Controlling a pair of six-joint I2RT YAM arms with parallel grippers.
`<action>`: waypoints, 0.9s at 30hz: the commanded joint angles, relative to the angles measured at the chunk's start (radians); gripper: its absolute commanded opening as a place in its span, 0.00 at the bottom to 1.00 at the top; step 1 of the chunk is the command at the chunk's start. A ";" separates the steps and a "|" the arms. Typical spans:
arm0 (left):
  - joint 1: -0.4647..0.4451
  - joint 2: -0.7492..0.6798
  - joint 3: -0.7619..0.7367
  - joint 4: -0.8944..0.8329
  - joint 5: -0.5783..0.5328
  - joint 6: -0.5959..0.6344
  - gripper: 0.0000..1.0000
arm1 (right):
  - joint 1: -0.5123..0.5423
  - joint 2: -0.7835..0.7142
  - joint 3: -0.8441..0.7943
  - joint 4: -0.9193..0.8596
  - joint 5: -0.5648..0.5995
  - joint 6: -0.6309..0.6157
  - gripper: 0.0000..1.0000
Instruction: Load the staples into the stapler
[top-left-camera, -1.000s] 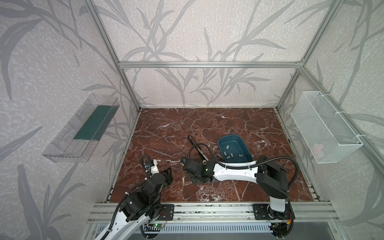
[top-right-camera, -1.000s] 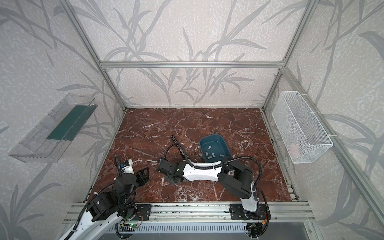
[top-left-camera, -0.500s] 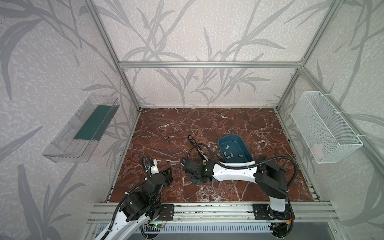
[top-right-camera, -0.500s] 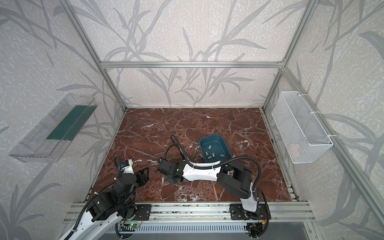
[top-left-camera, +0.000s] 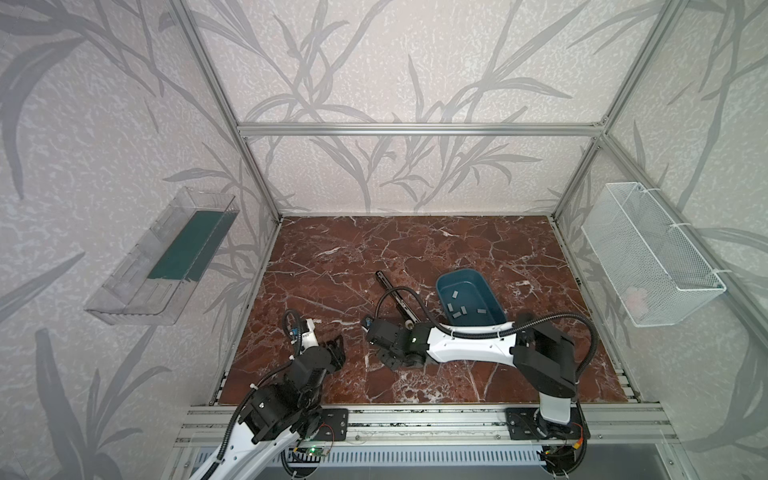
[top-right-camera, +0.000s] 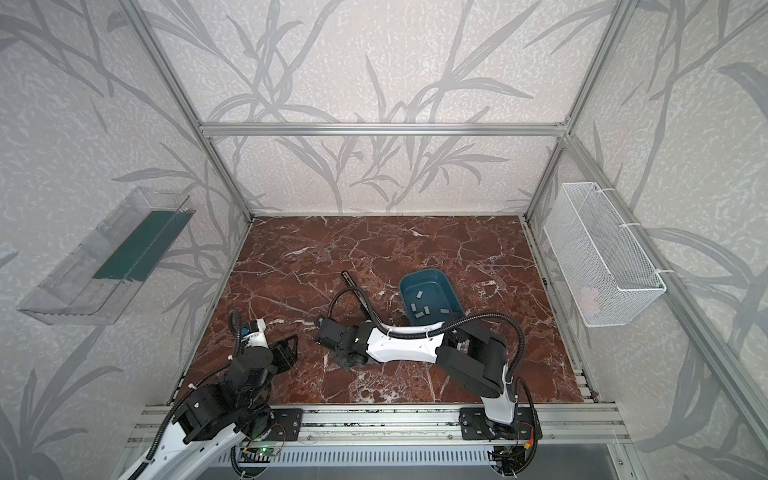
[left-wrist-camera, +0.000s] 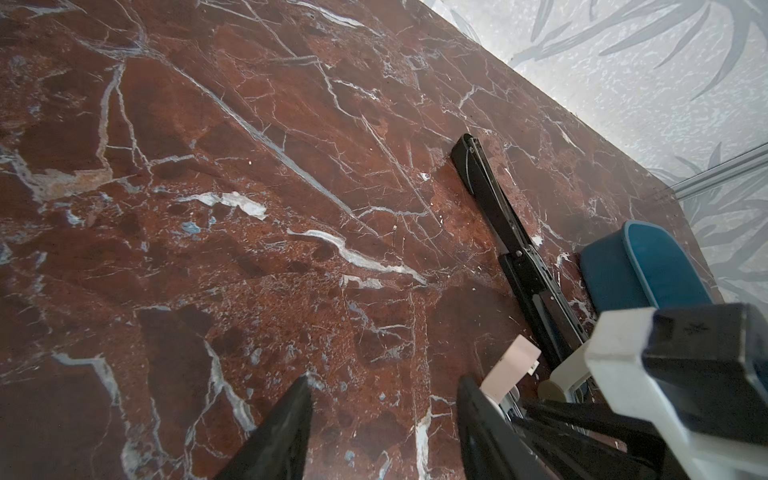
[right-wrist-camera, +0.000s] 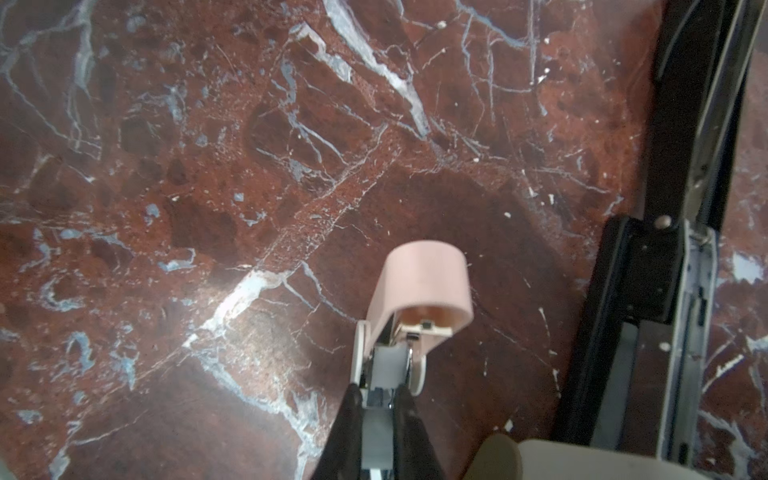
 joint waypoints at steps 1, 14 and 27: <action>-0.002 -0.007 -0.010 -0.010 -0.018 0.009 0.57 | 0.001 -0.013 0.000 -0.007 0.018 -0.009 0.14; -0.002 -0.007 -0.010 -0.010 -0.015 0.009 0.57 | 0.001 0.012 0.014 -0.017 0.031 -0.013 0.14; -0.002 -0.010 -0.012 -0.010 -0.015 0.010 0.57 | 0.001 0.033 0.027 -0.023 0.008 -0.002 0.14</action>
